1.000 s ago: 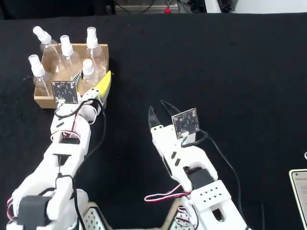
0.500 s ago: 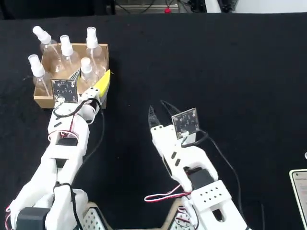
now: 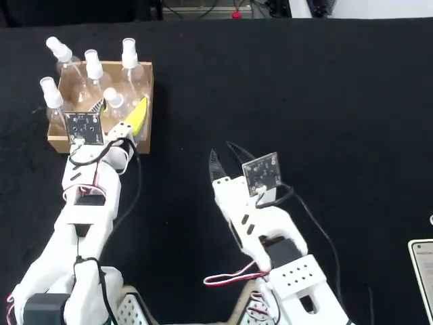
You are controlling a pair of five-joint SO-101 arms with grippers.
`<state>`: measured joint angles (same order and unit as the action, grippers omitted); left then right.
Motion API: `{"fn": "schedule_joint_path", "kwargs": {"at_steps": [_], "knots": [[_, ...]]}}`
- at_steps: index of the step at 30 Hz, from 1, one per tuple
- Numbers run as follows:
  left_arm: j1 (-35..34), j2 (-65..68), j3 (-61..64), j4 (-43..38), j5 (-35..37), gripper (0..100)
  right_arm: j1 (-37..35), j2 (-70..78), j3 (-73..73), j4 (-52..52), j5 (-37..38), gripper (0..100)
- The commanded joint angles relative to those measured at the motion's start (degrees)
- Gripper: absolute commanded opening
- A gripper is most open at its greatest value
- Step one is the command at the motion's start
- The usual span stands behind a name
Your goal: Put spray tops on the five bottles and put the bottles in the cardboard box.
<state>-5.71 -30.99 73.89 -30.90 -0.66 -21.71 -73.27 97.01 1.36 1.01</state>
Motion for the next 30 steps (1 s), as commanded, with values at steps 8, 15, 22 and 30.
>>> {"fn": "schedule_joint_path", "kwargs": {"at_steps": [8,15,22,30], "knots": [[-1.0,-1.8,-1.5,-0.3,-4.1,30,-0.4,-0.6,0.0,-0.1,0.5,11.0],[-4.5,-1.8,-1.5,-0.3,-4.8,30,-0.4,-0.6,0.0,-0.1,0.5,11.0],[-4.6,-1.8,-0.9,-0.3,-4.7,30,-0.4,-0.6,0.0,-0.1,0.5,11.0],[-2.9,-3.4,-0.8,-0.3,-4.6,30,-0.4,-0.6,0.0,-0.1,0.5,11.0]]}}
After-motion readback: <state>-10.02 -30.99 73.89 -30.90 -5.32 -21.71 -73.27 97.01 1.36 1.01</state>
